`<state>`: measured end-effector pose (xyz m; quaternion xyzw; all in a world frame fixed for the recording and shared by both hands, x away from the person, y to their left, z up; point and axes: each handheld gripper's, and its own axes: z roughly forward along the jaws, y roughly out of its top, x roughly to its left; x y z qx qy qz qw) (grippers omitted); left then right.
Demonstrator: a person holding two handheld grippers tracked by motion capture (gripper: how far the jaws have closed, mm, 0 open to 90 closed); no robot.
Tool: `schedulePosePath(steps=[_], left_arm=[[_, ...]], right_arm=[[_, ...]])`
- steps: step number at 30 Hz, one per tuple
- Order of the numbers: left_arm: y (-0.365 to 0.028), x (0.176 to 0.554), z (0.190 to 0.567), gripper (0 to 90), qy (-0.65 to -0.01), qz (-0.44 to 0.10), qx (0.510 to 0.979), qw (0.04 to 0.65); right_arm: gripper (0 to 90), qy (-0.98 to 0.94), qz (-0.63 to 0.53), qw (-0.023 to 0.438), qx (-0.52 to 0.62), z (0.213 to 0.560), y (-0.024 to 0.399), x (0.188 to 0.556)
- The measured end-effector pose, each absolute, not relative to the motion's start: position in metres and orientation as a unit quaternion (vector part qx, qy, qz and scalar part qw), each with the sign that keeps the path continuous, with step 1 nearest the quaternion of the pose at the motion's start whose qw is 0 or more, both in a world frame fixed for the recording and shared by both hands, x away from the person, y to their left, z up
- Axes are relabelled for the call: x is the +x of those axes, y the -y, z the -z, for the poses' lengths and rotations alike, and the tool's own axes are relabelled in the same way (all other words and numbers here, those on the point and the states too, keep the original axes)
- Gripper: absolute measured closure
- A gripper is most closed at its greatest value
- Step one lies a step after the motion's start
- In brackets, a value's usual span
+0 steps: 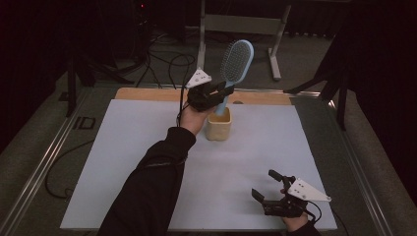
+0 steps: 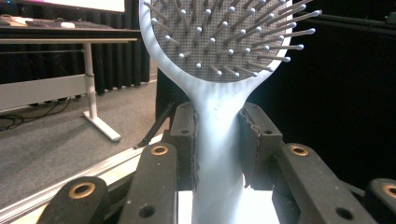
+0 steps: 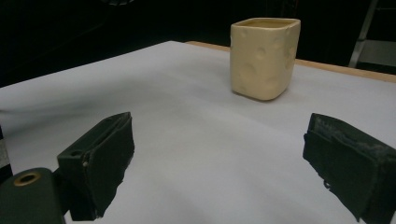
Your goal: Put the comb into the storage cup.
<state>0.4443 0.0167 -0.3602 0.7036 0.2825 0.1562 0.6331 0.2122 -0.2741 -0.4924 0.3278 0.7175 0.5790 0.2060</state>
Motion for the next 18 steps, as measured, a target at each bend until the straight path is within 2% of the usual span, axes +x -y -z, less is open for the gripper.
schedulePosePath(steps=[18], left_arm=[[-0.021,0.466,0.393,70.1,-0.295,-0.156,0.682,0.650]], right_arm=[[8.8,-0.718,-0.580,0.205,0.326,0.493,0.274,0.213]])
